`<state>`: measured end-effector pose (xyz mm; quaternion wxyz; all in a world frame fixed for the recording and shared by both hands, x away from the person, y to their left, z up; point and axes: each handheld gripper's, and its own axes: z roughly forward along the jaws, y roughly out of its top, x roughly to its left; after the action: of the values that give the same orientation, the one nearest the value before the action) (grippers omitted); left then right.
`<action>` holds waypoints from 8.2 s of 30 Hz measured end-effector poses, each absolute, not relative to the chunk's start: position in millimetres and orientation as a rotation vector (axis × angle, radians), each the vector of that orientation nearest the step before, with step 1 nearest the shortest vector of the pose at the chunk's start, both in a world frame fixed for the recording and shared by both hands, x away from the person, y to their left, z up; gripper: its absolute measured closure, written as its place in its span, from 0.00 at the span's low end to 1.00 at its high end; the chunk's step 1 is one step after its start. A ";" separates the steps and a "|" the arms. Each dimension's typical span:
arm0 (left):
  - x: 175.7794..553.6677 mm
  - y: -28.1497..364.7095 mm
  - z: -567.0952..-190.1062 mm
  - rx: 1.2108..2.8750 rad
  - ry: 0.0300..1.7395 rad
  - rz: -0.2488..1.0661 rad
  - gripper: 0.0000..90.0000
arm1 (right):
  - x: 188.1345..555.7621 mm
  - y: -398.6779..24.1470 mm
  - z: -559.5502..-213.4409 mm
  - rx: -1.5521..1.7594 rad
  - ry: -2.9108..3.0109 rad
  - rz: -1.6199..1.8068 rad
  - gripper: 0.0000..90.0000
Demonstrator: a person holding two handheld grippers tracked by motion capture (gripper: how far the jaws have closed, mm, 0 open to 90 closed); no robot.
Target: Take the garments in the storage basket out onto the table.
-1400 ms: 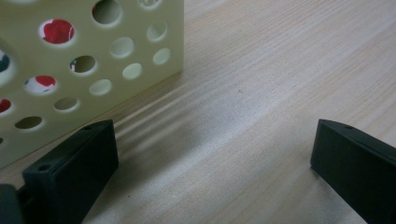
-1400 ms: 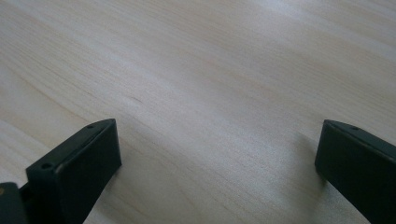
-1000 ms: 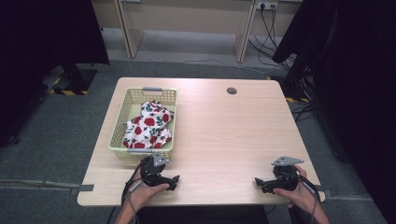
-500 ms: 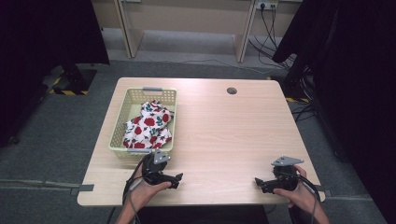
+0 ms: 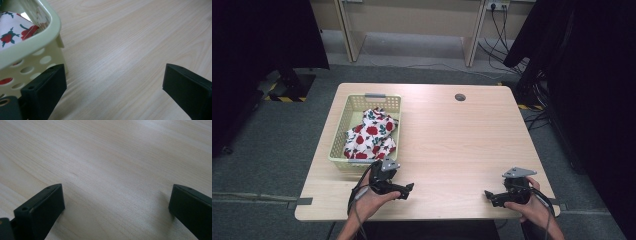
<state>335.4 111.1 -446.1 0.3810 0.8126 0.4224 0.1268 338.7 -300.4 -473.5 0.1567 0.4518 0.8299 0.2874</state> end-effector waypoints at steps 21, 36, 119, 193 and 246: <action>319.4 106.3 -399.1 2.063 1.006 0.260 0.04 | 339.0 -300.0 -473.6 1.287 2.377 0.825 0.00; 327.6 118.2 -383.6 2.061 1.033 0.308 0.04 | 339.1 -299.9 -473.7 1.283 2.379 0.827 0.00; 507.5 192.1 -462.6 2.066 1.505 0.509 0.41 | 340.9 -296.9 -474.8 1.246 2.393 0.849 0.00; 466.6 111.9 -318.6 2.054 1.018 0.436 0.77 | 340.5 -295.8 -476.0 1.232 2.388 0.870 0.00; 496.6 -20.3 -396.5 2.151 0.921 0.279 0.76 | 340.7 -295.8 -476.5 1.218 2.392 0.880 0.00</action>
<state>496.6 -20.3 -396.5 0.3824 0.8435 0.3611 0.1095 340.7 -295.8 -476.5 0.1579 0.4259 0.8361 0.3075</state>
